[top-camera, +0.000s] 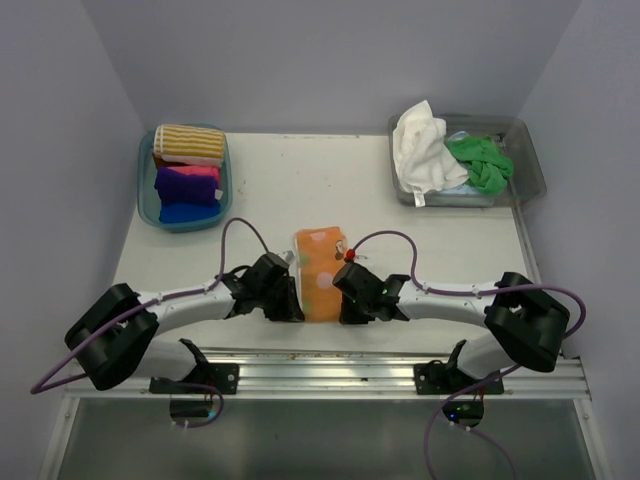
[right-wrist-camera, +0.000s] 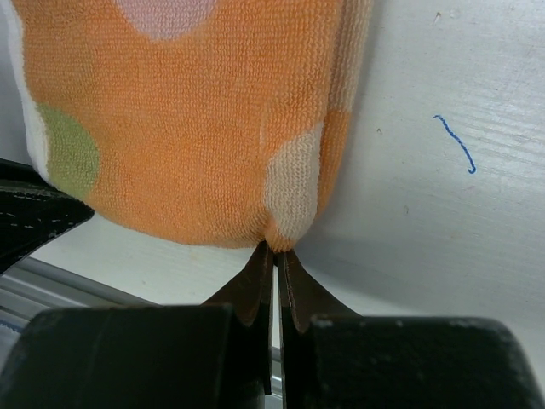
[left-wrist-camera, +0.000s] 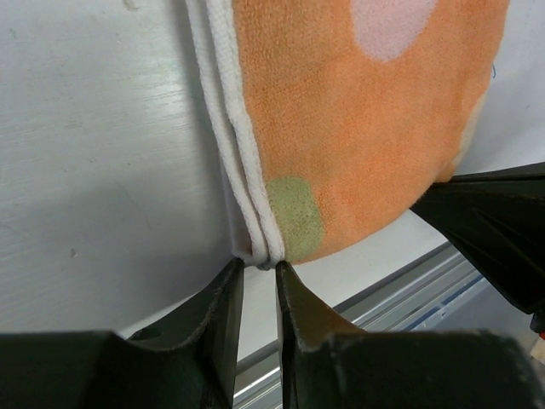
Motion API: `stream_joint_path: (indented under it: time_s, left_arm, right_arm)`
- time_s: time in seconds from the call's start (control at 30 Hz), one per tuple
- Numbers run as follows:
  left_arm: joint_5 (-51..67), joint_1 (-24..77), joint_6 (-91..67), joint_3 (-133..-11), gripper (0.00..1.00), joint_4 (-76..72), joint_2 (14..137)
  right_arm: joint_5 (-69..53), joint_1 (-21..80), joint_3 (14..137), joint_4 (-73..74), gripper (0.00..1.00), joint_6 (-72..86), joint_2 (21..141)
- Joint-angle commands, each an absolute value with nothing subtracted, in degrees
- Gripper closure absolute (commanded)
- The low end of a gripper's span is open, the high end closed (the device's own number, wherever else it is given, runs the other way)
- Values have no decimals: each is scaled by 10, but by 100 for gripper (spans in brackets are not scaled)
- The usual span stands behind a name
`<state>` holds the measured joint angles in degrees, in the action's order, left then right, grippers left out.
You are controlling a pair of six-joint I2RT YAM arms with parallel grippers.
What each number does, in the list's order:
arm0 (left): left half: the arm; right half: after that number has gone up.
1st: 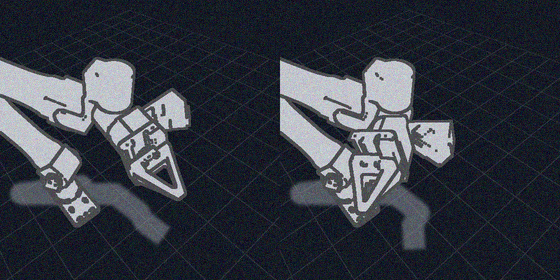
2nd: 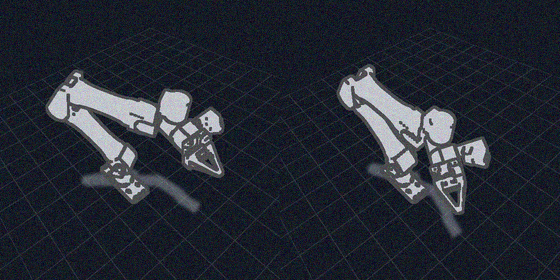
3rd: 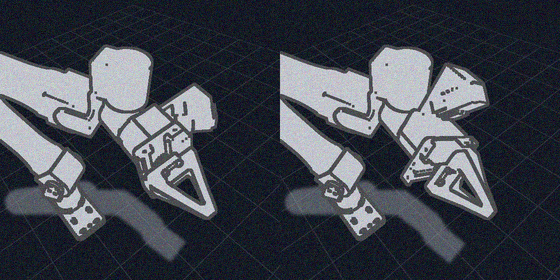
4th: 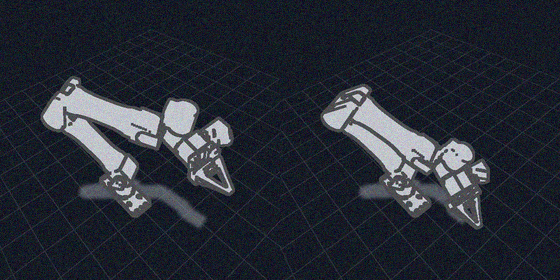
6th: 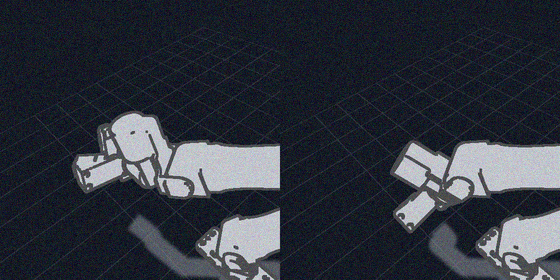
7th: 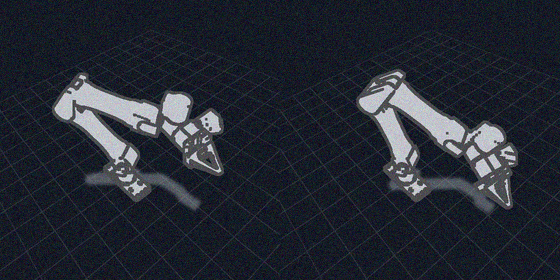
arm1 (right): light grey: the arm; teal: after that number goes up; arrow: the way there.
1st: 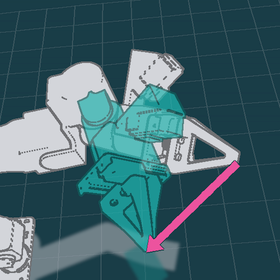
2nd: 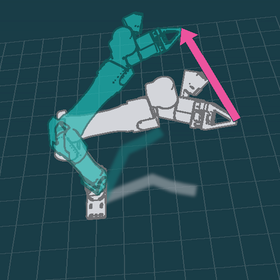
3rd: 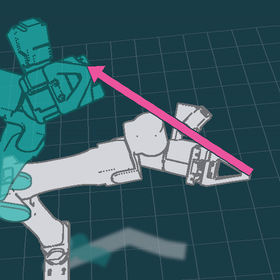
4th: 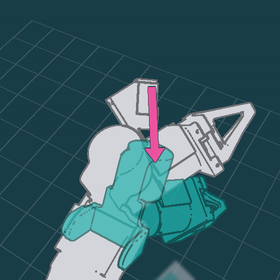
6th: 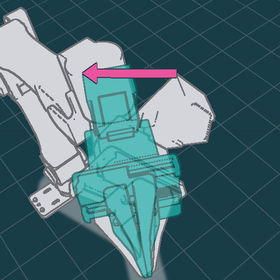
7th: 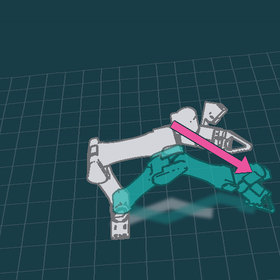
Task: Roll the towels
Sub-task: Roll the towel
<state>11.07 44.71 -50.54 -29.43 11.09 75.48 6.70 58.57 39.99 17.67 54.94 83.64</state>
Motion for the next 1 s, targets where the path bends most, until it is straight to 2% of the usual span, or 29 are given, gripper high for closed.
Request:
stream_joint_path:
  time_s: [0.0, 0.1, 0.13, 0.17, 0.23, 0.67, 0.7, 0.73, 0.8, 0.83, 0.97]
  left_arm:
    - [83, 449, -520, -312, 75, 90, 773]
    - [84, 449, -522, -322, 78, 83, 787]
    - [84, 449, -523, -324, 82, 84, 792]
    - [82, 449, -522, -328, 91, 91, 791]
    - [71, 449, -522, -343, 100, 107, 783]
    - [87, 449, -525, -392, 100, 190, 744]
    - [93, 449, -524, -389, 96, 192, 744]
    - [98, 449, -523, -388, 77, 195, 744]
    - [113, 450, -523, -382, 59, 203, 745]
    - [116, 450, -522, -380, 54, 205, 737]
    - [87, 449, -527, -388, 55, 216, 713]
  right_arm:
    - [78, 589, 419, 179, 100, 554, 838]
    - [79, 589, 418, 180, 100, 554, 838]
    - [80, 589, 418, 182, 100, 553, 837]
    - [86, 589, 419, 186, 100, 553, 831]
    - [101, 589, 424, 208, 100, 550, 824]
    - [126, 589, 440, 238, 100, 538, 797]
    - [121, 589, 439, 236, 100, 539, 797]
    - [120, 589, 437, 234, 100, 540, 798]
    - [113, 589, 435, 229, 100, 541, 801]
    - [113, 589, 434, 227, 100, 541, 802]
    - [110, 589, 433, 222, 100, 541, 809]
